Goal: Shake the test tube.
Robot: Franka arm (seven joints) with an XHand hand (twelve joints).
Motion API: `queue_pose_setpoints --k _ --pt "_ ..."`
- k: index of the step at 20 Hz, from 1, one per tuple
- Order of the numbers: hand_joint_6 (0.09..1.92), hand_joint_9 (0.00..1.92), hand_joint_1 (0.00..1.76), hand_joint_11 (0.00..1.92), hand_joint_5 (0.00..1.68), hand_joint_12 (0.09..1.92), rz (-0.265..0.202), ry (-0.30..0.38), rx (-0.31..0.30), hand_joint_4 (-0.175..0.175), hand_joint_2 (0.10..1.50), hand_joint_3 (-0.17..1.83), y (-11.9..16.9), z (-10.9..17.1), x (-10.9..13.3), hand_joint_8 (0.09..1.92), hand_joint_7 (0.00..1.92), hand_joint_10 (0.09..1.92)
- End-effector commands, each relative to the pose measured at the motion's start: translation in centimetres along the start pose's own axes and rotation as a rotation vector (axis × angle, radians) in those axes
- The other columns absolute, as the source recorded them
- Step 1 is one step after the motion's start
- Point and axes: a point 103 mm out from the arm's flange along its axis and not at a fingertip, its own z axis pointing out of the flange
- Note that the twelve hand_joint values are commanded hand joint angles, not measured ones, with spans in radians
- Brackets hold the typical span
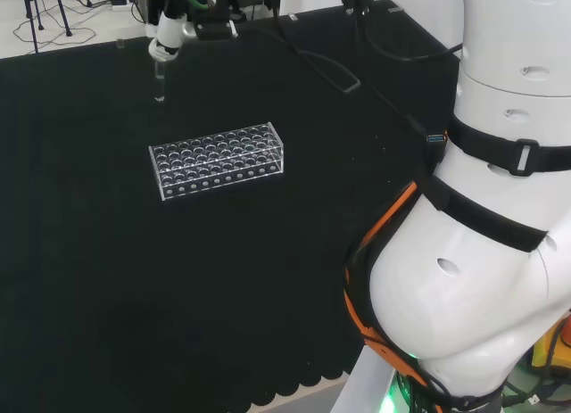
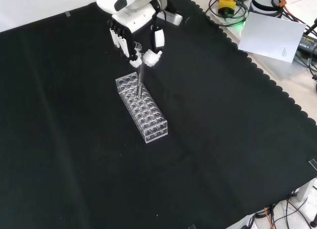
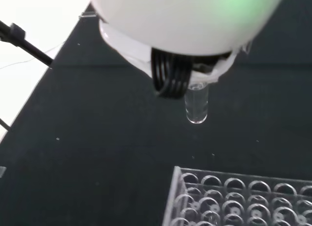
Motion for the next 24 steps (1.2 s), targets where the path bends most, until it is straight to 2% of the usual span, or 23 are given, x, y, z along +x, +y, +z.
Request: queue_pose_setpoints --k 1,6,10,12,13,14,20,24 --pt "0.32 1.65 1.35 1.41 1.51 1.01 0.1 -0.033 0.028 -0.175 0.41 0.95 -1.1 0.5 -4.9 0.29 1.58 0.71" --pt "0.32 1.65 1.35 1.41 1.51 1.01 0.217 -0.077 0.038 -0.175 0.41 0.95 -2.9 -0.3 -10.8 0.29 1.58 0.71" --pt "0.32 1.65 1.35 1.41 1.51 1.01 0.264 -0.118 0.038 -0.175 0.41 0.95 -3.9 -1.2 -13.6 0.29 1.58 0.71" --pt "0.32 1.65 1.35 1.41 1.51 1.01 0.274 -0.125 0.035 -0.175 0.41 0.95 -4.2 -1.6 -14.3 0.28 1.58 0.71" --pt "0.32 1.65 1.35 1.41 1.51 1.01 0.272 -0.147 0.041 -0.175 0.41 0.95 -3.1 -1.2 -12.7 0.28 1.58 0.71" --pt "0.32 1.65 1.35 1.41 1.51 1.01 0.269 -0.147 0.038 -0.175 0.41 0.95 -2.8 -1.1 -12.1 0.28 1.58 0.71" --pt "0.32 1.65 1.35 1.41 1.51 1.01 0.206 -0.105 0.032 -0.175 0.41 0.95 -3.0 -0.9 -11.2 0.28 1.58 0.71" --pt "0.32 1.65 1.35 1.41 1.51 1.01 0.149 -0.082 0.038 -0.175 0.41 0.95 -2.5 -0.4 -8.9 0.28 1.58 0.71"
